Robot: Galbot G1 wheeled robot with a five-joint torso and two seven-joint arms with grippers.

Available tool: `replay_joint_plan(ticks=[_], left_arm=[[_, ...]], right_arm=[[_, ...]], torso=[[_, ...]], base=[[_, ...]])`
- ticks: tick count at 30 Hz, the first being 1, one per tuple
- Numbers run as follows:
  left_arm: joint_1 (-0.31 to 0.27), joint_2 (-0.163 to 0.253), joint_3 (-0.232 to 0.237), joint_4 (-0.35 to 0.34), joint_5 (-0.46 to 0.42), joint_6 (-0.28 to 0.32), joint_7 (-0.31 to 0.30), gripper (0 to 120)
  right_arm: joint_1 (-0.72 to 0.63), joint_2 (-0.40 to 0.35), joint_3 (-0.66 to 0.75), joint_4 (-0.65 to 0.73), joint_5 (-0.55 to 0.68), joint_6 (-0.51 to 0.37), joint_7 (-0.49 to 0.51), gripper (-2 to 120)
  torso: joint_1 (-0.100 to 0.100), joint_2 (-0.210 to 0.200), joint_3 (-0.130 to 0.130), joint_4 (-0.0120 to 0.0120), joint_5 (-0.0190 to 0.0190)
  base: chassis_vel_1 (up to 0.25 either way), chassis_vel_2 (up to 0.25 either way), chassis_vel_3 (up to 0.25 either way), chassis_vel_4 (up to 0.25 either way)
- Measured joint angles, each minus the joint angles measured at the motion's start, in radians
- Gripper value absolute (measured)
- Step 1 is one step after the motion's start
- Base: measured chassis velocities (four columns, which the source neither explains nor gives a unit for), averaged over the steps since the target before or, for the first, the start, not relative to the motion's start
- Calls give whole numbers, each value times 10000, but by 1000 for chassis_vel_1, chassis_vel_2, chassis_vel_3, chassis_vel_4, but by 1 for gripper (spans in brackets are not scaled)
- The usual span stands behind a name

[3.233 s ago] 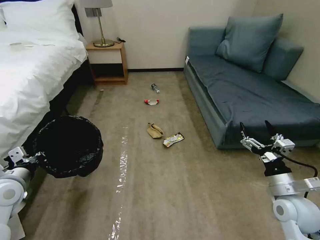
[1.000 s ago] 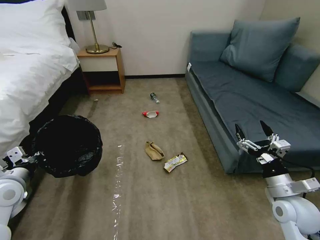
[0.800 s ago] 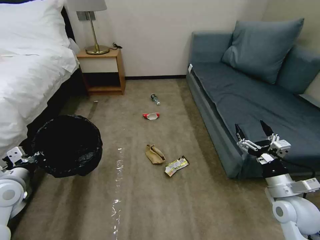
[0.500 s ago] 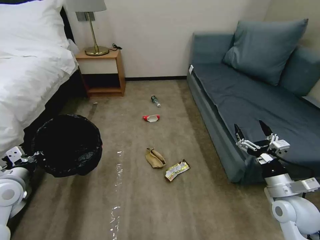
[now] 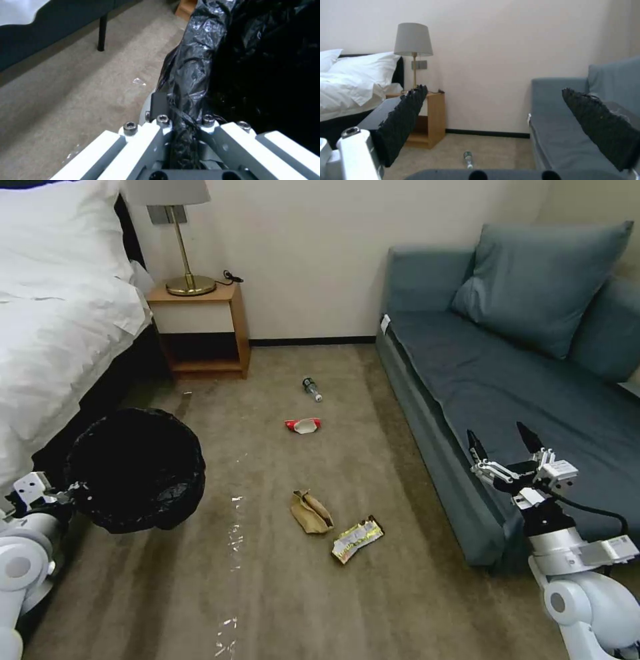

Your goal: Pick up the trash bin, then pick up the garbage on the floor and place it into the trash bin.

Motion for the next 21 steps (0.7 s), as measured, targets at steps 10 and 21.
replay_joint_plan(ticks=[10, 21], left_arm=[[8, 2, -29, -38, -38, 3, -24, 1], [39, 28, -82, -98, -119, 2, -49, 1]], right_arm=[[8, -11, -29, -4, -17, 23, -19, 100], [-14, 10, -88, 15, -95, 84, -111, 100]], torso=[[0, 0, 0, 1, -1], [0, 0, 0, -1, -1]], base=[[-94, 95, 98, -90], [-104, 97, 103, -104]])
